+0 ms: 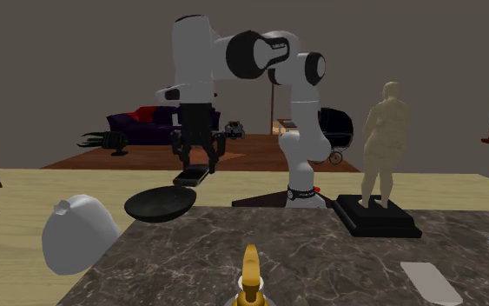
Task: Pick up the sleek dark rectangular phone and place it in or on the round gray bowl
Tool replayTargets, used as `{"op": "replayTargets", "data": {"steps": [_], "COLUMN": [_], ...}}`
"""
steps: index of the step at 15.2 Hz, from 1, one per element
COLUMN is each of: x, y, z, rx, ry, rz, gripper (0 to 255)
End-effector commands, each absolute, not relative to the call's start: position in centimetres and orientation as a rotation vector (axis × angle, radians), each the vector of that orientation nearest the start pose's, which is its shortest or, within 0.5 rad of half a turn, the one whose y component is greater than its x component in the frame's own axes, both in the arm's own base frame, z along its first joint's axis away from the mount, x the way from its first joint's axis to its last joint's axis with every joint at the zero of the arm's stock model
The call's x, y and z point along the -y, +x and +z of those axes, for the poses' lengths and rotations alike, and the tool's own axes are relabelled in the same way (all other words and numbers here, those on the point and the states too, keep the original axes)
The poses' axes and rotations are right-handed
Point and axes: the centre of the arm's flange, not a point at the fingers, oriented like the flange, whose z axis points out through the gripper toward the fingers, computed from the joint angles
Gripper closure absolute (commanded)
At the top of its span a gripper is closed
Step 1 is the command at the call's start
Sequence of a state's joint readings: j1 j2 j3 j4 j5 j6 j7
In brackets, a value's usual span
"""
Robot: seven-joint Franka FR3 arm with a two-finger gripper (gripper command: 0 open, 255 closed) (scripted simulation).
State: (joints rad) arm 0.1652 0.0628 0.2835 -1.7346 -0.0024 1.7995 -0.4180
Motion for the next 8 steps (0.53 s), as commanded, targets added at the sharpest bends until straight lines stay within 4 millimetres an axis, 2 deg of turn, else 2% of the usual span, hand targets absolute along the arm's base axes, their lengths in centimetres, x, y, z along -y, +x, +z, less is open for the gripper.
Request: {"op": "replayTargets", "data": {"steps": [1,7,8], "x": [-22.7,-16.7,-16.7], "y": [54.5,60.0,60.0], "z": [53.5,53.7,53.2], "rx": [1.314,1.314,1.314], "ry": [-2.837,-2.837,-2.837], "rz": [-0.007,-0.007,-0.007], "gripper": [255,255,255]}}
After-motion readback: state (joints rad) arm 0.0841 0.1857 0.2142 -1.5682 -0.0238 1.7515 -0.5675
